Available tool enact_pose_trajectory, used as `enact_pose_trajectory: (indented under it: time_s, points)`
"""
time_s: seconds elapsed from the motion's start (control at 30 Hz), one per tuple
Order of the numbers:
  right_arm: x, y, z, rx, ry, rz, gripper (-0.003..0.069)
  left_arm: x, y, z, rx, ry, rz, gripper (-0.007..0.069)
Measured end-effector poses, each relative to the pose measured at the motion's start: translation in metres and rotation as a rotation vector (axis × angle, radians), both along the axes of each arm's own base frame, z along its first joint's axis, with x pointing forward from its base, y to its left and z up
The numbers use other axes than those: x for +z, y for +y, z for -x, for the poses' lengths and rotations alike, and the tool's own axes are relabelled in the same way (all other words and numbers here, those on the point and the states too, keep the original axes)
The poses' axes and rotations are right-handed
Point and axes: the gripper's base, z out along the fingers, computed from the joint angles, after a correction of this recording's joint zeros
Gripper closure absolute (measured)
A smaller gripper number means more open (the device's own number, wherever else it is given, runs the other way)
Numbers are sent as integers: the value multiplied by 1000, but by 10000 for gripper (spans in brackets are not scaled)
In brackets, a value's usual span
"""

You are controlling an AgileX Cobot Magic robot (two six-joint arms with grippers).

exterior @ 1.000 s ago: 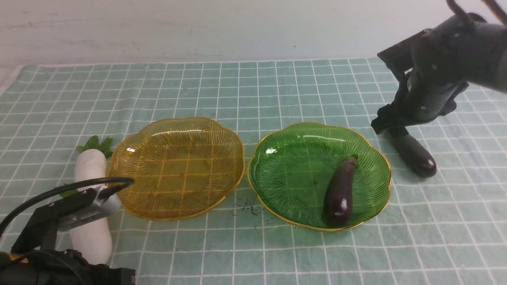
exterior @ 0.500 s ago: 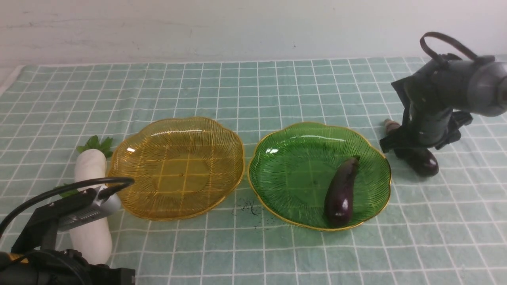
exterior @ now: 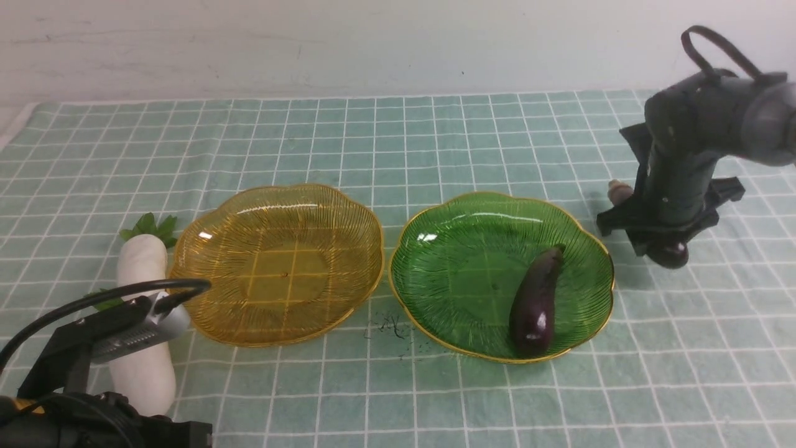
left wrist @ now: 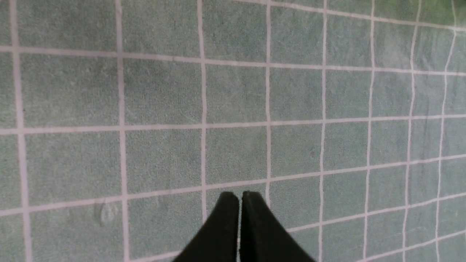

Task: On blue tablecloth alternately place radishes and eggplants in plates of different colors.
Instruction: 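Put the eggplants into the green plate, then pick up the white radish and place it in the left plate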

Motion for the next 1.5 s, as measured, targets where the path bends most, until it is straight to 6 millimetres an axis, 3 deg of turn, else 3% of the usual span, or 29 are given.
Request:
enact_pose_trajectory:
  time_s: [0.17,0.27,0.33,0.5,0.63,0.87,0.93,1.1,1.17,1.27,1.43,1.5]
  points:
    - [63,6,9,-21,-48,-102,284,0,0,0,0,0,0,631]
    - [78,13,18,-10,-39,-197,284,0,0,0,0,0,0,631]
    - [83,29,24,28,2,-370,284,0,0,0,0,0,0,631]
    - [79,65,29,159,56,-521,284,0,0,0,0,2,0,629]
    - [57,93,31,206,122,-515,284,-1,0,0,0,4,-1,624]
    - [23,112,29,172,207,-499,283,-1,0,0,0,4,-1,608]
    - [16,114,29,149,222,-495,253,-1,0,0,0,4,-1,601]
    - [19,116,30,94,217,-519,123,-1,1,0,-7,3,-14,559]
    - [23,117,31,97,209,-522,107,-1,1,0,-10,4,-20,547]
    - [47,120,41,130,166,-535,90,-2,2,0,-16,4,-37,503]
    - [103,114,85,235,78,-548,91,-2,3,0,-16,3,-44,401]
    - [112,109,95,252,64,-545,91,-2,3,0,-12,0,-44,376]
